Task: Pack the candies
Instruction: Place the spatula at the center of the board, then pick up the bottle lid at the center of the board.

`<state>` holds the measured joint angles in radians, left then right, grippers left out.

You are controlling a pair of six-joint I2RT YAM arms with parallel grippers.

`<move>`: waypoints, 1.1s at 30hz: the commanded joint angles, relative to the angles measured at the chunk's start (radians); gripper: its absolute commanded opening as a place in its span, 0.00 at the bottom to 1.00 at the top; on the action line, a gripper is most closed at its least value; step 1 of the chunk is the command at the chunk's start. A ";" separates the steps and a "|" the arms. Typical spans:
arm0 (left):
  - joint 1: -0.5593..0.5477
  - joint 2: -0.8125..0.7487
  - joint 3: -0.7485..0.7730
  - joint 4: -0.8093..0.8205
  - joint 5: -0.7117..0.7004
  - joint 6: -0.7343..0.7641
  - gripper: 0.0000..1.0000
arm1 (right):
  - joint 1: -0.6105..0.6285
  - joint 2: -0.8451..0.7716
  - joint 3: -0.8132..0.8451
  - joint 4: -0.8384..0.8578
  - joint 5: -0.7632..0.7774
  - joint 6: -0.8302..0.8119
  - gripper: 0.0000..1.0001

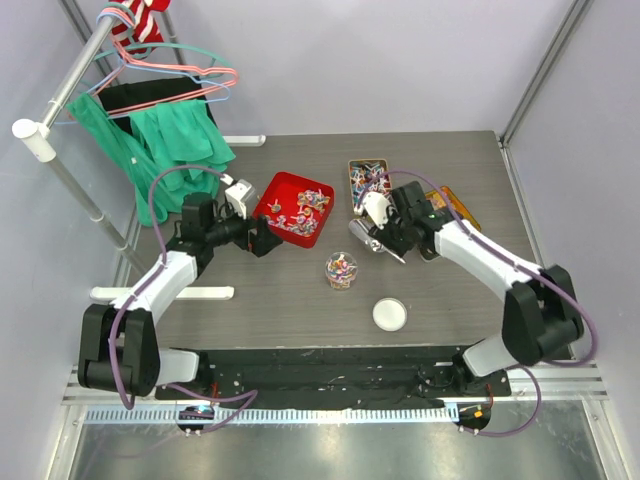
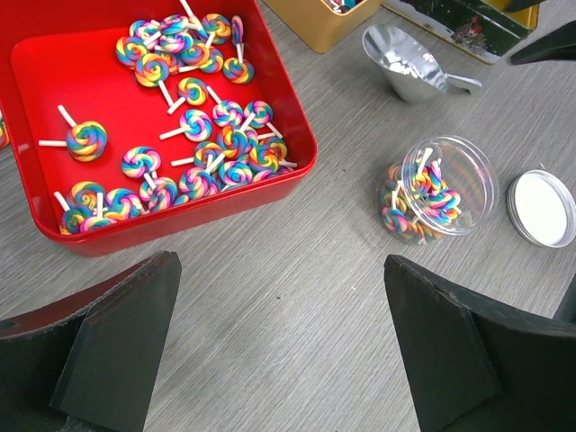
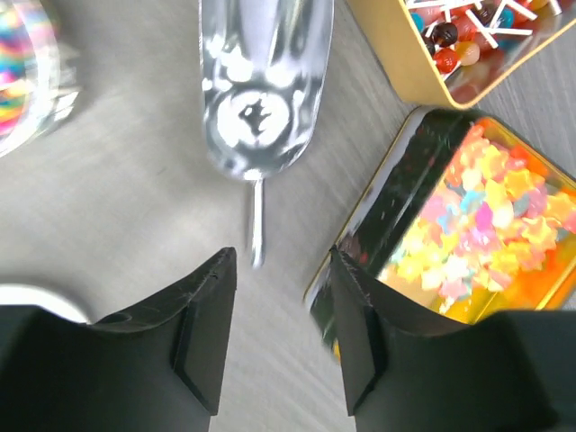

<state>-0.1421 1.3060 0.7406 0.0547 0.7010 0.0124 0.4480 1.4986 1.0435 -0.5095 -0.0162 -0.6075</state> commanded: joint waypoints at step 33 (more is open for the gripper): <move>-0.001 -0.047 -0.015 0.056 0.028 0.021 1.00 | 0.087 -0.049 -0.244 -0.123 -0.136 -0.008 0.45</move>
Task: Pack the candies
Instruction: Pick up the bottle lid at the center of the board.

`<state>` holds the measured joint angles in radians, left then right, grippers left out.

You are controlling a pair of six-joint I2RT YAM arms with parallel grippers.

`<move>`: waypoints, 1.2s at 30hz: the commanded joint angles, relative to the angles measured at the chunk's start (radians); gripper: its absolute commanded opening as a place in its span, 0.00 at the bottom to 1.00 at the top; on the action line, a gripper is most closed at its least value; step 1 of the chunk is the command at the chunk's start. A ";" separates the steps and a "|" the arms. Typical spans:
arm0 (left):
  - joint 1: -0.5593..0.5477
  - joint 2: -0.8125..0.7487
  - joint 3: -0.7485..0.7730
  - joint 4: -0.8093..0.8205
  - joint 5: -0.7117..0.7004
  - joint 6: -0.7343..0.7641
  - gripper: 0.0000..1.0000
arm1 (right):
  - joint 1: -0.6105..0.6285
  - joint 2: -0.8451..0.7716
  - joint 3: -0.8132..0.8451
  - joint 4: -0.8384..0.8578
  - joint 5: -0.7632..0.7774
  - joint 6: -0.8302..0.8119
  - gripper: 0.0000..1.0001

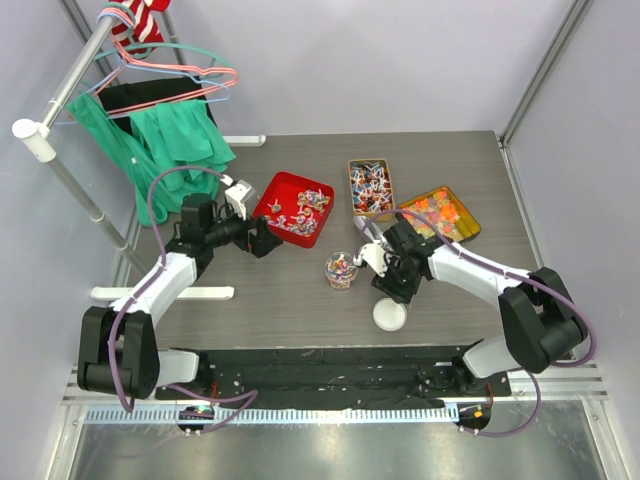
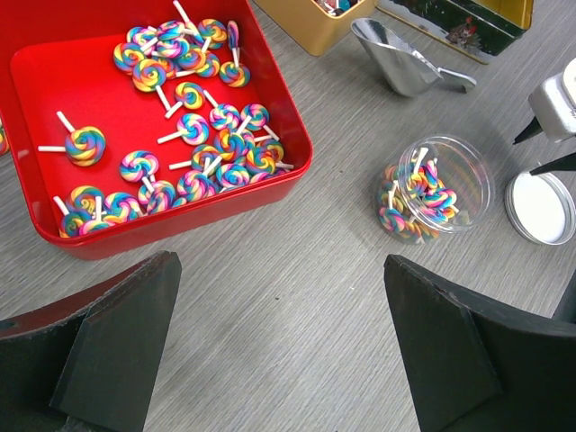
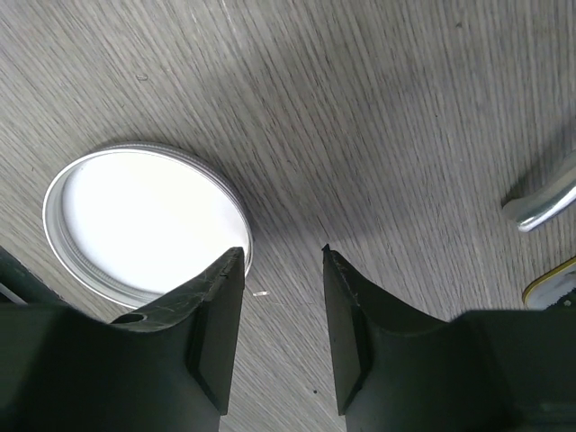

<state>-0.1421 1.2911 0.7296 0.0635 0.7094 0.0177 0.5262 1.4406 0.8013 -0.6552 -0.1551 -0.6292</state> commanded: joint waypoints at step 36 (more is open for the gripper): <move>-0.278 -0.128 0.073 -0.068 -0.263 0.539 1.00 | 0.014 0.155 0.571 -0.385 -0.112 -0.044 0.01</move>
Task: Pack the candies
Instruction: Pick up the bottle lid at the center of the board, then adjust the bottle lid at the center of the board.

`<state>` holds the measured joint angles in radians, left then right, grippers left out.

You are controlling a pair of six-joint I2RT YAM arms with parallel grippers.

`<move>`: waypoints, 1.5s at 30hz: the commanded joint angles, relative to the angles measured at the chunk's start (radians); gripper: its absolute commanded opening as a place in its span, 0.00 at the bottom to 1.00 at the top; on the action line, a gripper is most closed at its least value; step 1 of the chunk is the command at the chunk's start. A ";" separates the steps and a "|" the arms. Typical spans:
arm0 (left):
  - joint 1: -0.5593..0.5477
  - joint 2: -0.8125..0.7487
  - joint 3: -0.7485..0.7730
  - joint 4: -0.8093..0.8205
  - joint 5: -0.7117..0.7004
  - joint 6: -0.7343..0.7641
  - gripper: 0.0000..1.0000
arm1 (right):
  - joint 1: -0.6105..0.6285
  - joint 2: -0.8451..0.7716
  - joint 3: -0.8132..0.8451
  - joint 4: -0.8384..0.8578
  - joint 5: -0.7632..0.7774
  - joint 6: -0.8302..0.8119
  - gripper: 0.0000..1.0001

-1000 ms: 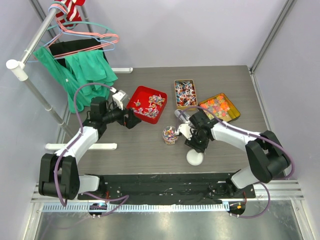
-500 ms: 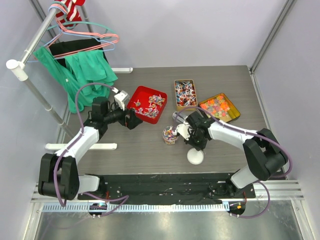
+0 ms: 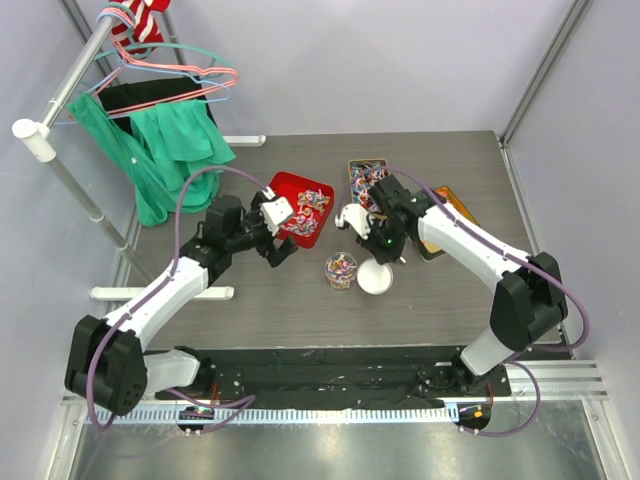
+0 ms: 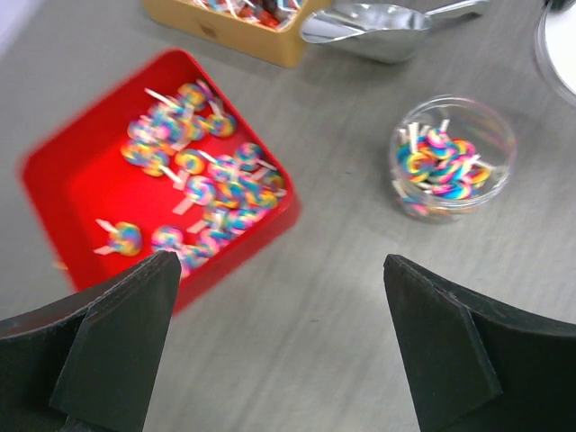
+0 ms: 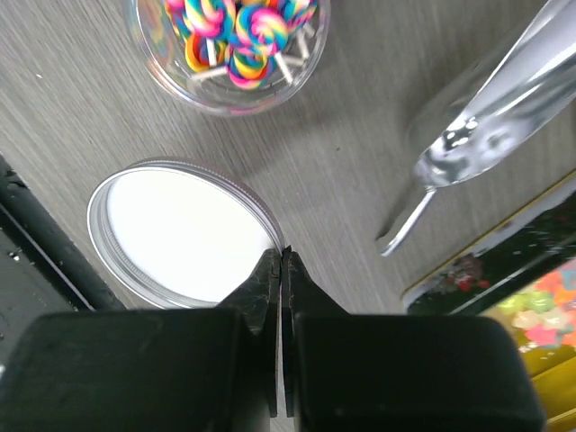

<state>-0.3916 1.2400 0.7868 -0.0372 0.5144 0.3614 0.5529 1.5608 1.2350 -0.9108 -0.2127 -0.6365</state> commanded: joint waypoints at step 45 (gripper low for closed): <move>-0.405 0.072 -0.440 0.962 -0.149 1.128 0.83 | 0.035 0.547 0.859 -0.445 -0.361 0.008 0.01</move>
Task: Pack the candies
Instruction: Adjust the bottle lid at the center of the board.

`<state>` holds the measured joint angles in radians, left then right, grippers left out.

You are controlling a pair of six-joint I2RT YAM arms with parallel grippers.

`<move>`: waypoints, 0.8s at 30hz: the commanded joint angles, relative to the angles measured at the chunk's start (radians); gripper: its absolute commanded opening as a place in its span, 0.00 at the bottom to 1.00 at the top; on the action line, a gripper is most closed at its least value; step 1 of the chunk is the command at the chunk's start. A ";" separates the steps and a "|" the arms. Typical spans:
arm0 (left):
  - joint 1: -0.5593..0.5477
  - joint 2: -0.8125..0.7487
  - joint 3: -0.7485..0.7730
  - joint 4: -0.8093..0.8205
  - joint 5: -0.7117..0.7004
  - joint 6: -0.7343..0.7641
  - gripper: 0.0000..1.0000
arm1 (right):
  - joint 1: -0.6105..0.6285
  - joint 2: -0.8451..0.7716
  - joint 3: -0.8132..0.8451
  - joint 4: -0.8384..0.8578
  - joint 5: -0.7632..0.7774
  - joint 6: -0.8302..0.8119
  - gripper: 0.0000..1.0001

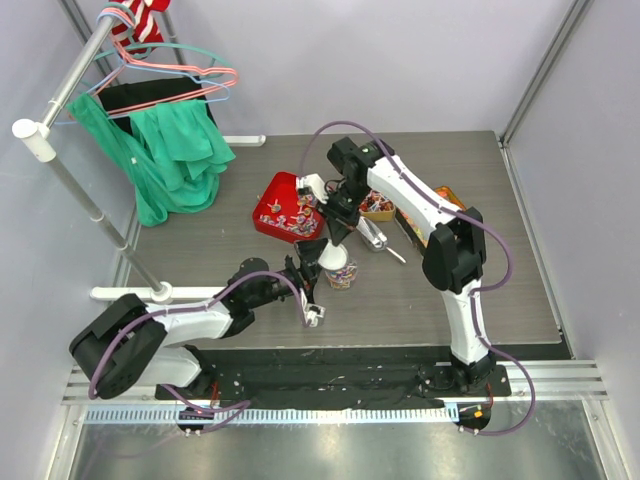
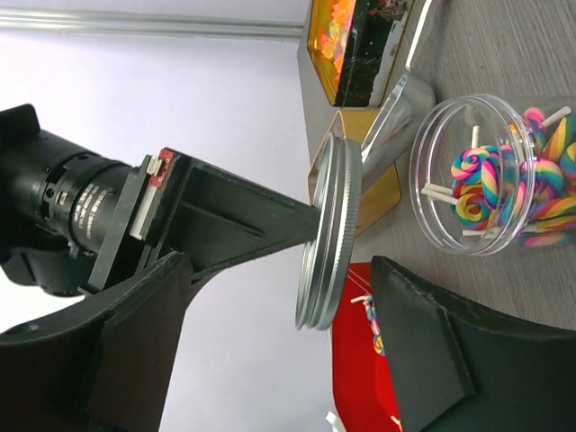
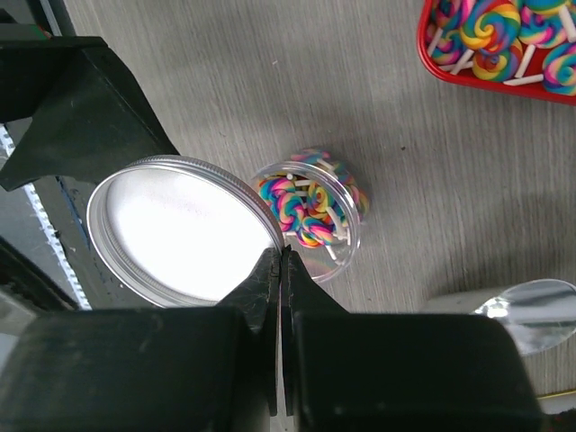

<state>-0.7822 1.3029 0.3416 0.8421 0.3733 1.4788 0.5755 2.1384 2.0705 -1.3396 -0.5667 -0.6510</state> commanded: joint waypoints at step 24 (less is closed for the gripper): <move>-0.028 0.001 0.007 0.008 -0.047 -0.014 0.14 | 0.063 -0.092 0.007 0.016 0.067 0.059 0.01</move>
<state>-0.8051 1.3136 0.3416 0.8051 0.3313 1.4742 0.6212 2.1151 2.0655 -1.3312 -0.5041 -0.6025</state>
